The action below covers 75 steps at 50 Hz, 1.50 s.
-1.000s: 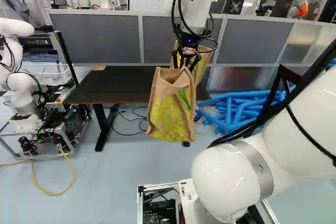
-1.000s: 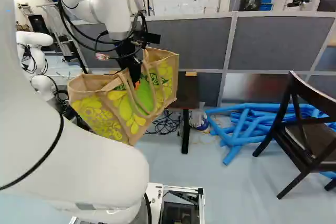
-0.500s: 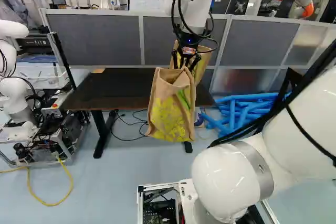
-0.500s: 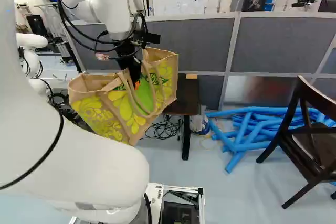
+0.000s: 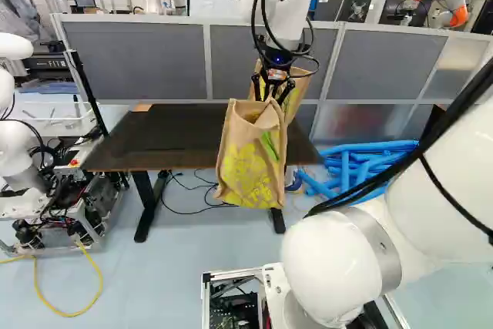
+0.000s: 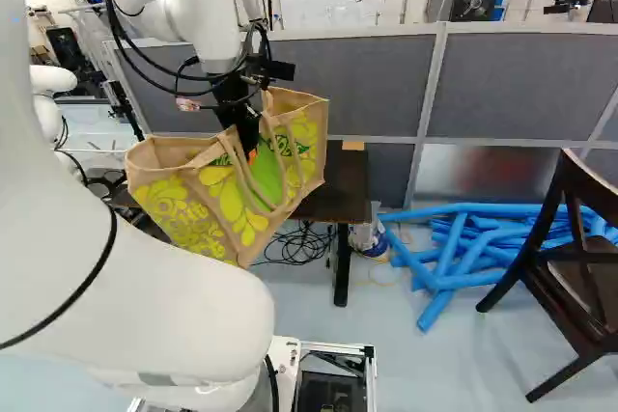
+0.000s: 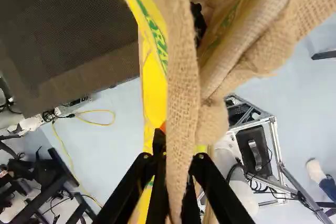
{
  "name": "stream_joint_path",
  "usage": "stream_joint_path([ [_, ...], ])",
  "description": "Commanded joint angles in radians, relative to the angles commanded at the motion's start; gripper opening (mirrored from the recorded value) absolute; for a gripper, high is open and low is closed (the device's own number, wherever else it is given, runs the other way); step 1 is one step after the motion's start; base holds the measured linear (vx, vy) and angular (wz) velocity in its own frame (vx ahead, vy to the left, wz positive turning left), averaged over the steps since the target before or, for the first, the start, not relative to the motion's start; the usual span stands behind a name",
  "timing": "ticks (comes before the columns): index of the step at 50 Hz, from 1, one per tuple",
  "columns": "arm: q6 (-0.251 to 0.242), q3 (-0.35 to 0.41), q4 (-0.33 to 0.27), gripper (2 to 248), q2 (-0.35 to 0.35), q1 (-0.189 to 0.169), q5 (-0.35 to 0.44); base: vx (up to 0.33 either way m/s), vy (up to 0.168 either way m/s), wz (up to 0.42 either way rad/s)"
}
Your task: Pick up the bag on the ground and place it on the table
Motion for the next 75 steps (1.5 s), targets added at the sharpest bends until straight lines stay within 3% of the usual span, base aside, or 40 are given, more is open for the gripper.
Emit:
stream_joint_path([
  [41,0.000,-0.003,0.000,21,-0.003,0.000,0.000,0.055,0.001,0.001],
  [75,0.000,-0.102,-0.001,21,-0.117,-0.019,0.005,0.000,0.000,0.000],
])
